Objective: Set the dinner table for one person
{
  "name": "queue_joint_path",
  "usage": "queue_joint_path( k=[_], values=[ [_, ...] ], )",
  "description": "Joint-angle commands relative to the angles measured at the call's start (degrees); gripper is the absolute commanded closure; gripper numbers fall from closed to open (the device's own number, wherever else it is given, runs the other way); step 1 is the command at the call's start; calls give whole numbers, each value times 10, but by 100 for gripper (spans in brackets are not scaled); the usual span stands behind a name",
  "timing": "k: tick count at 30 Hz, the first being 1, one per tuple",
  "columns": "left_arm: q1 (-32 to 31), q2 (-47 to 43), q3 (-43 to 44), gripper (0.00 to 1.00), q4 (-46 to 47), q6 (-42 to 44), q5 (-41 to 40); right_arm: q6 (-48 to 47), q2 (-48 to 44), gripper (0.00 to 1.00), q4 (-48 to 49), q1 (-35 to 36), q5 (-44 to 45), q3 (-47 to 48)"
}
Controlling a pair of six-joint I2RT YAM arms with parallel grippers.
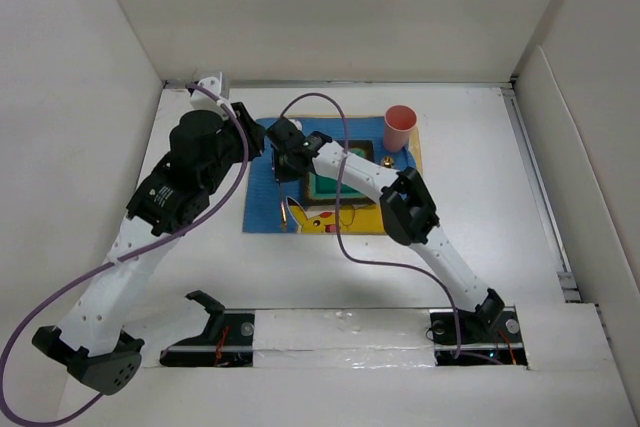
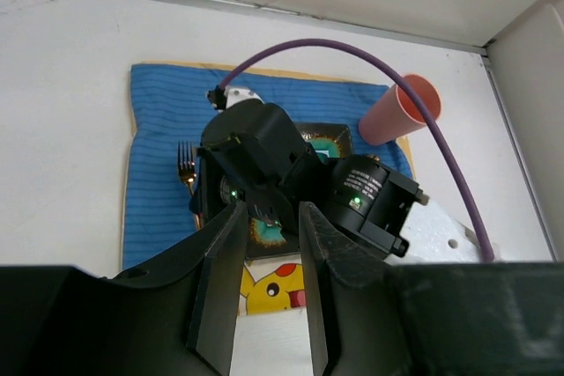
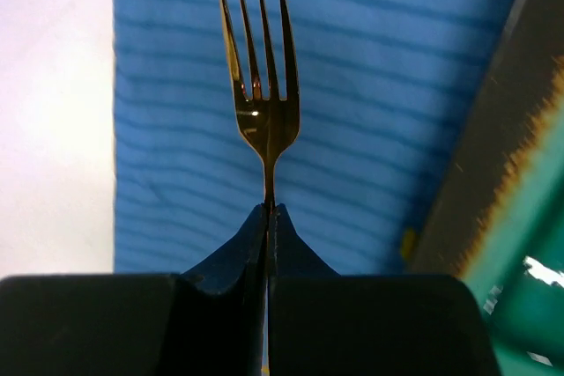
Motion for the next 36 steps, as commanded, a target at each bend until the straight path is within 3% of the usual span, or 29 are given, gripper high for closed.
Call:
queue_joint_path(
  k=[1, 7, 11, 14, 17, 20, 21, 24, 28, 32, 36],
  values=[
    [3, -12, -13, 73, -2, -5, 14, 33, 8, 100, 11, -5, 4, 71],
    [3, -26, -37, 73, 3, -13, 28, 64, 27, 100, 21, -24, 10, 69],
    [3, -30, -37, 67, -3, -11, 17, 73, 9, 61, 27, -19, 17, 53],
    [3, -27, -27, 58, -13, -10, -4, 66, -32, 37, 42, -19, 18, 35],
    [3, -26, -13, 48, -16, -10, -18, 50, -79, 25, 55, -19, 13, -1],
    [3, -24, -4, 37, -13, -10, -28, 20, -163, 25, 71, -14, -1, -56],
    [3, -22, 2, 31, -14, -10, -29, 11, -213, 0, 84, -14, -3, -75],
    [3, -19, 12, 24, -10, -12, -36, -15, -303, 0, 93, -9, -6, -159],
    [9, -15, 40, 21, -9, -13, -55, -49, -550, 0, 156, -16, 41, -318],
    [9, -8, 97, 16, -21, 5, -91, -63, -756, 0, 177, -99, 84, -442],
    [9, -15, 131, 15, -20, 17, -109, -72, -882, 0, 118, -204, 140, -467]
  ],
)
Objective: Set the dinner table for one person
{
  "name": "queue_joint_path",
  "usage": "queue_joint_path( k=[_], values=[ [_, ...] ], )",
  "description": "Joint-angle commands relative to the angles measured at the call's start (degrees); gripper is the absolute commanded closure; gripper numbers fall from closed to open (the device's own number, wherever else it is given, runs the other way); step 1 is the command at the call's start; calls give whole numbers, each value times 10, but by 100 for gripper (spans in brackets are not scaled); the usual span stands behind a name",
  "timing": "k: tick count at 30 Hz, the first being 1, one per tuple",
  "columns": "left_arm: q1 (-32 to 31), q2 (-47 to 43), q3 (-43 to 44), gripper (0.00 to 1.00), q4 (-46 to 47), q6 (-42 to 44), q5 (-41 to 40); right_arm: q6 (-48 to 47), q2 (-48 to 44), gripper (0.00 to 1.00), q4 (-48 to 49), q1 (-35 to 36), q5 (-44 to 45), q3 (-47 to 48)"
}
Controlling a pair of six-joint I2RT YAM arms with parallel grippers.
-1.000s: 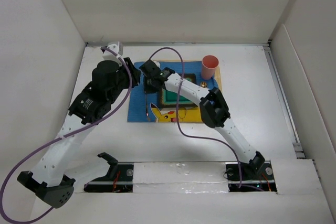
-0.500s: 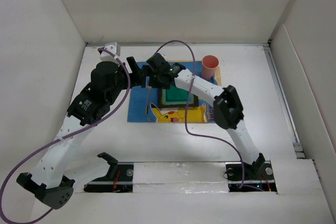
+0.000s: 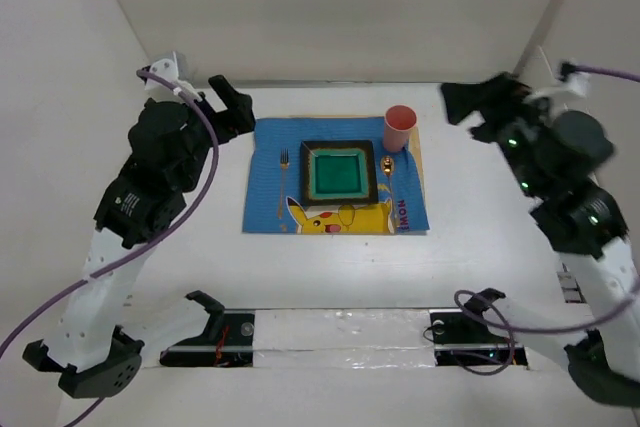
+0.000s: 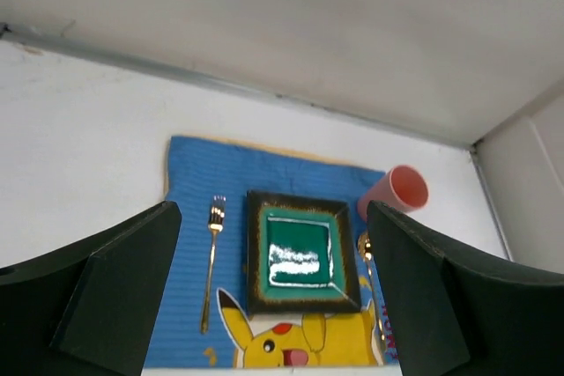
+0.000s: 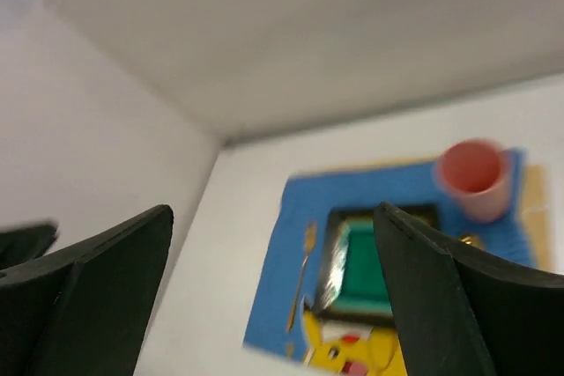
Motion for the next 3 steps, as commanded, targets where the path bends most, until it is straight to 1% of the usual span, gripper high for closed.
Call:
queue_joint_path(
  k=[1, 2, 3],
  values=[
    [3, -16, 29, 15, 17, 19, -34, -25, -59, 0, -33, -72, 64, -32],
    [3, -19, 27, 14, 17, 17, -37, -25, -69, 0, -43, -92, 54, -36],
    [3, -19, 25, 13, 13, 14, -40, -26, -83, 0, -59, -128, 42, -43]
  ],
)
